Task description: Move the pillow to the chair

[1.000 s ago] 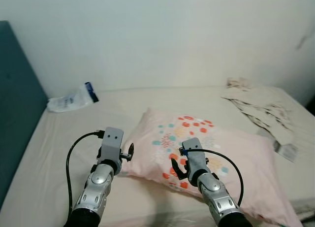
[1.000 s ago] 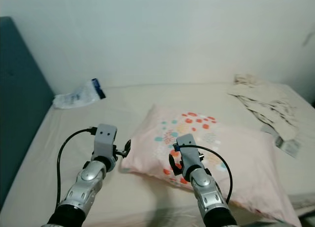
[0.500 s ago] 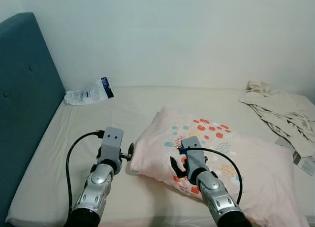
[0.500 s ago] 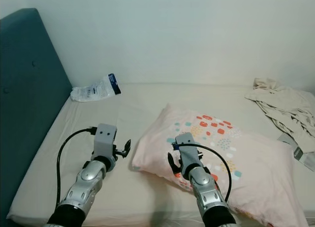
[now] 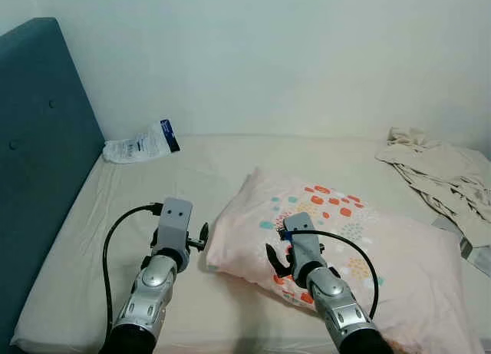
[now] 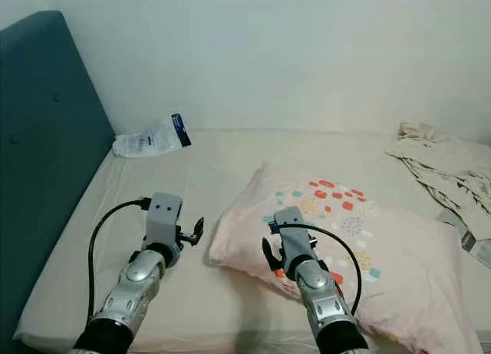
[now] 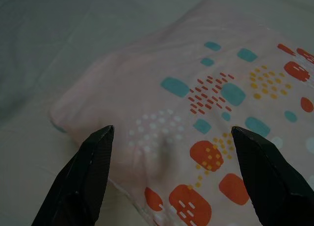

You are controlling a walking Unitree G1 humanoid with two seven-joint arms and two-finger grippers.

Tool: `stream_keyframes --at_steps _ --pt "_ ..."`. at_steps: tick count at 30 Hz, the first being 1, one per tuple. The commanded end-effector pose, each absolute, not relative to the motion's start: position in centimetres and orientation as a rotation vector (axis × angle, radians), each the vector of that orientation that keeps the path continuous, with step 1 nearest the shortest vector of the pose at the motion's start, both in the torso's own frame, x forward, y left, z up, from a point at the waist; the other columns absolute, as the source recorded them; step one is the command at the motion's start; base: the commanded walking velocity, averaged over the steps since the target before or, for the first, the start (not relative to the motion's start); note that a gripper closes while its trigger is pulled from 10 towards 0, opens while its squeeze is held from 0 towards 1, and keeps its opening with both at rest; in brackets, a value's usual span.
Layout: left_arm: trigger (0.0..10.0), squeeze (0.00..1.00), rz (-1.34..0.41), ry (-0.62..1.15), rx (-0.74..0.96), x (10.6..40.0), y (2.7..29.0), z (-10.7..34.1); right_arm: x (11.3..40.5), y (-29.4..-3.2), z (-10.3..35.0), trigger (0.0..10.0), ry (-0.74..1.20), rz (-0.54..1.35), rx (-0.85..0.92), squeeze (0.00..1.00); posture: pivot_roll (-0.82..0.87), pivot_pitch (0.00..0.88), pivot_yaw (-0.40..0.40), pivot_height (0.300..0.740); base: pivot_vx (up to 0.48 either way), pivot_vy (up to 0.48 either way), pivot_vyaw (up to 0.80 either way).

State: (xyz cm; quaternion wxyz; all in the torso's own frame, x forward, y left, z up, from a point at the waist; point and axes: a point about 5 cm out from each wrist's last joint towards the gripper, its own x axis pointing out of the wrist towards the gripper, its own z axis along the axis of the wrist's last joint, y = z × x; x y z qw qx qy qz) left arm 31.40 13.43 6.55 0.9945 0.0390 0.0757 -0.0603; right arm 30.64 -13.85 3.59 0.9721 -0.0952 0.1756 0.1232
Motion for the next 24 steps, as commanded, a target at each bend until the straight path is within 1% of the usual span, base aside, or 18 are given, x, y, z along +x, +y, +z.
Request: stream_keyframes --at_steps 1,5,6,15,21,24 --pt "10.0 0.0 -0.124 0.166 0.083 31.39 13.57 6.35 30.65 -13.88 3.74 10.0 0.341 0.245 -0.188 0.0 -0.03 0.052 -0.035 0.74 0.0 0.0 0.8" --pt "10.0 0.0 -0.125 0.165 0.081 31.36 13.55 6.37 30.69 -13.86 3.8 10.0 0.337 0.245 -0.186 0.0 -0.03 0.052 -0.035 0.74 0.0 0.0 0.8" --pt "10.0 0.0 -0.124 0.163 0.081 31.36 13.59 6.39 30.66 -13.92 3.77 10.0 0.338 0.229 -0.153 0.0 -0.03 0.052 -0.036 0.74 0.0 0.0 0.58" --pt "10.0 0.0 -0.114 0.158 0.09 31.35 13.8 6.47 30.61 -13.86 3.67 10.0 0.343 0.221 -0.15 0.0 -0.02 0.055 -0.031 0.74 0.0 0.0 0.0" --pt "10.0 0.0 -0.121 0.163 0.111 31.27 13.62 6.4 30.52 -13.94 3.6 10.0 0.345 0.212 -0.142 0.0 -0.03 0.063 -0.023 0.74 0.0 -0.466 0.0" --pt "10.0 0.0 -0.108 0.18 0.086 31.25 13.78 6.22 30.41 -14.04 3.52 10.0 0.347 0.207 -0.139 0.0 -0.03 0.065 -0.021 0.74 0.0 0.0 0.0"
